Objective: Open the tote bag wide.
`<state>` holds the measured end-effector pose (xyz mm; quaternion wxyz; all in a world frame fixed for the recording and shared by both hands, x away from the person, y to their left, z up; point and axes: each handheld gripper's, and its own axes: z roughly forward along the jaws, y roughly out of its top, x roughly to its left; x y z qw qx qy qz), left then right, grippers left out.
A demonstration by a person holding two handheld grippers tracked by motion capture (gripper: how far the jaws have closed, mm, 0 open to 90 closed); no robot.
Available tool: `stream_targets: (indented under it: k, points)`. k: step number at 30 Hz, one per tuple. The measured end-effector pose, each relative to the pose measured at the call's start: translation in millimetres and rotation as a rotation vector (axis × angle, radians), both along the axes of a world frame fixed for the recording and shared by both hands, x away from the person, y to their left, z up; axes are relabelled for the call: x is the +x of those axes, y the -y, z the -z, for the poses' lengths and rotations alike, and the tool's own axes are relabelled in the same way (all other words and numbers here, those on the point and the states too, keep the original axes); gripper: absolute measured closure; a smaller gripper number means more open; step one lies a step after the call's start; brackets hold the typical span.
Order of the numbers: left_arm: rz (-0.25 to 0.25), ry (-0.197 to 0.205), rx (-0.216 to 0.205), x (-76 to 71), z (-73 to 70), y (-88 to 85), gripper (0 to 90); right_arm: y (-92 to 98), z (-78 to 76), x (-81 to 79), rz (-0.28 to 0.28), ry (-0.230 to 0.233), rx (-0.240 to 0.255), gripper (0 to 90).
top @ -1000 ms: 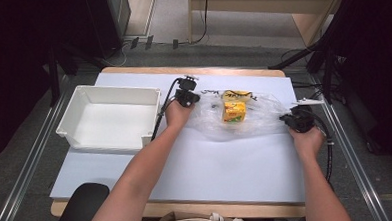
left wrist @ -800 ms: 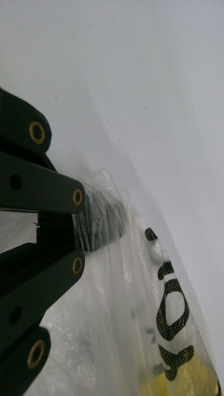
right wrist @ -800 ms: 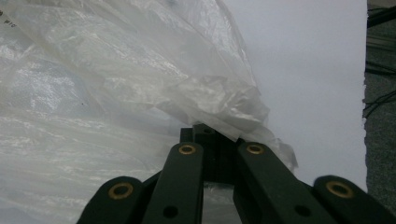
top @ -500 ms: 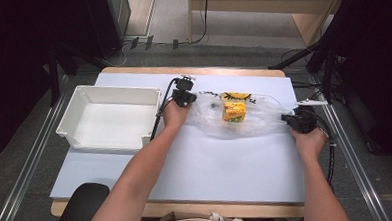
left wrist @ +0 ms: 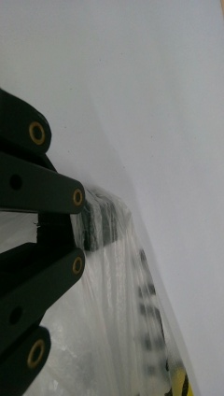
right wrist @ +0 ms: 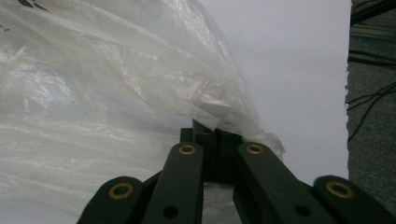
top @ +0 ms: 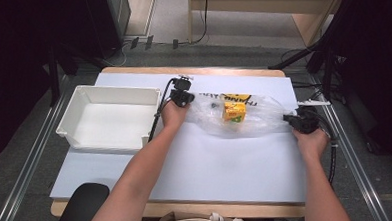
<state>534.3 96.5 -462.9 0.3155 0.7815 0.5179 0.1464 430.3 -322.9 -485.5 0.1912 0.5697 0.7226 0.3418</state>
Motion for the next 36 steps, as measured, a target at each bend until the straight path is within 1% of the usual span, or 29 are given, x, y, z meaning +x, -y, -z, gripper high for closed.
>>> stream_targets:
  k: [2,3,5,6,7,9,10,11,12,14,15,16,17,18,19,20,21,22,23,24,25,26,27,28,31,33,34,35,36]
  points:
    - [-0.007,-0.004,-0.005,1.0,-0.1,-0.8,90.0,0.5,-0.1,-0.1,-0.003,-0.001,-0.001,90.0]
    - [-0.021,-0.003,-0.002,1.6,-0.2,-0.6,90.0,-0.9,-0.5,0.1,0.01,0.004,-0.024,90.0]
    - [-0.023,0.0,0.003,1.5,-0.2,-0.3,90.0,-1.4,-0.7,-0.1,0.01,0.002,-0.031,90.0]
    - [-0.023,0.003,0.011,1.2,-0.4,1.1,90.0,-1.1,-0.5,0.0,0.013,0.003,-0.022,90.0]
    - [-0.022,-0.002,0.015,1.3,-1.2,1.4,90.0,-1.4,-1.4,0.1,0.017,-0.01,-0.01,90.0]
    - [-0.004,-0.03,-0.007,2.0,-2.9,0.8,90.0,-4.2,-3.4,0.5,-0.003,-0.019,-0.018,90.0]
    - [0.013,-0.042,-0.034,1.8,-3.7,0.7,90.0,-6.1,-4.6,0.5,-0.016,-0.017,-0.025,90.0]
    - [0.026,-0.042,-0.031,1.5,-5.8,1.1,87.8,-7.5,-7.0,-0.1,-0.027,-0.01,-0.029,90.0]
    - [0.026,-0.042,-0.031,1.5,-5.8,1.1,88.4,-8.7,-10.0,-0.6,-0.032,-0.004,-0.03,90.0]
    - [0.045,-0.011,-0.025,-0.4,-12.9,2.0,88.7,-9.5,-13.7,-1.4,-0.036,0.003,-0.032,90.0]
    - [0.059,0.008,-0.024,-1.5,-20.3,1.7,88.9,-10.3,-22.0,-4.0,-0.046,0.023,-0.019,90.0]
    - [0.066,0.013,-0.032,-2.1,-24.5,1.6,88.7,-10.6,-24.7,-4.9,-0.05,0.027,-0.011,90.0]
    - [0.066,0.013,-0.032,-2.1,-24.5,1.6,88.4,-11.5,-28.0,-6.2,-0.058,0.031,-0.001,90.0]
    - [0.073,0.03,-0.035,-3.6,-28.7,1.4,88.0,-12.8,-31.0,-7.4,-0.066,0.034,-0.001,90.0]
    - [0.09,0.038,-0.061,-5.8,-36.8,0.5,87.8,-14.5,-33.8,-8.6,-0.074,0.031,0.003,90.0]
    - [0.1,0.032,-0.074,-6.5,-40.2,0.8,87.1,-16.4,-36.6,-9.0,-0.089,0.021,0.003,90.0]
    - [0.1,0.032,-0.074,-6.5,-40.2,0.8,86.7,-16.4,-36.6,-9.0,-0.089,0.021,0.003,90.0]
    - [0.119,0.026,-0.077,-7.6,-44.6,1.5,86.3,-23.1,-43.1,-11.3,-0.117,0.031,-0.015,90.0]
    - [0.127,0.032,-0.075,-8.8,-47.1,2.3,86.3,-23.1,-43.1,-11.3,-0.117,0.031,-0.015,90.0]
    - [0.151,0.042,-0.078,-11.1,-53.3,4.4,86.1,-29.0,-48.5,-12.7,-0.134,0.043,-0.022,90.0]
    - [0.151,0.042,-0.078,-11.1,-53.3,4.4,85.8,-32.8,-51.5,-13.3,-0.147,0.049,-0.018,90.0]
    - [0.164,0.055,-0.084,-13.4,-59.5,5.4,85.8,-36.3,-54.4,-13.5,-0.156,0.055,-0.022,90.0]
    - [0.164,0.055,-0.084,-13.4,-59.5,5.4,85.9,-36.3,-54.4,-13.5,-0.156,0.055,-0.022,90.0]
    - [0.176,0.073,-0.084,-15.5,-65.4,5.8,85.9,-43.3,-59.6,-12.7,-0.176,0.071,-0.008,90.0]
    - [0.187,0.074,-0.093,-16.8,-70.3,5.9,84.7,-51.0,-64.5,-10.5,-0.201,0.073,0.014,90.0]
    - [0.202,0.058,-0.105,-17.5,-74.4,4.4,84.4,-57.3,-67.4,-9.2,-0.215,0.075,0.015,90.0]
    - [0.215,0.042,-0.101,-17.4,-76.5,4.0,84.4,-57.3,-67.4,-9.2,-0.215,0.075,0.015,90.0]
    - [0.221,0.038,-0.098,-17.8,-77.8,4.2,84.1,-62.8,-70.2,-6.6,-0.234,0.076,0.026,90.0]
    - [0.228,0.037,-0.107,-19.0,-80.7,3.3,84.4,-64.6,-71.1,-5.5,-0.239,0.076,0.031,90.0]
